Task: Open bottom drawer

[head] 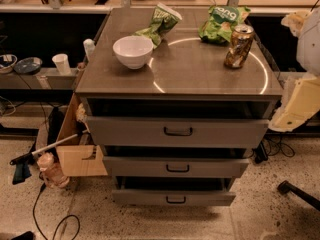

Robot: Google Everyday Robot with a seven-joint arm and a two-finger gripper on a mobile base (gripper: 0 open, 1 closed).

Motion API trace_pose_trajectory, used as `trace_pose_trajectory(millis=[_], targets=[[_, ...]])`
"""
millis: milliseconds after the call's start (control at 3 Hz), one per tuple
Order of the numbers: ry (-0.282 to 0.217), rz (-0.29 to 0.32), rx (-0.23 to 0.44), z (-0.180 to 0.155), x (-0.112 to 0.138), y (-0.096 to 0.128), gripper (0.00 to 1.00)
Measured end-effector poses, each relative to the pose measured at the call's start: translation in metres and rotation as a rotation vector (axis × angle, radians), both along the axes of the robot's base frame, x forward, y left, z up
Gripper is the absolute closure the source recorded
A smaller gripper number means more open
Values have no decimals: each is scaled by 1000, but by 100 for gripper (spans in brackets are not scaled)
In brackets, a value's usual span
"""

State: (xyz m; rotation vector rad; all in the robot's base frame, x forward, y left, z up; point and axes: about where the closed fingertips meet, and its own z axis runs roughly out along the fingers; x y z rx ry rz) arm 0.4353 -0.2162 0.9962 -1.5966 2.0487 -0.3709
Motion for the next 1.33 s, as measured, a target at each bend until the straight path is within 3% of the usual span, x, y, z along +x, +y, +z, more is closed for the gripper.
trace_pose_trajectory(millis=[667, 1333], targets=[[26, -2, 3, -12, 1, 3, 0], [92, -25, 6, -62, 8, 8, 0]])
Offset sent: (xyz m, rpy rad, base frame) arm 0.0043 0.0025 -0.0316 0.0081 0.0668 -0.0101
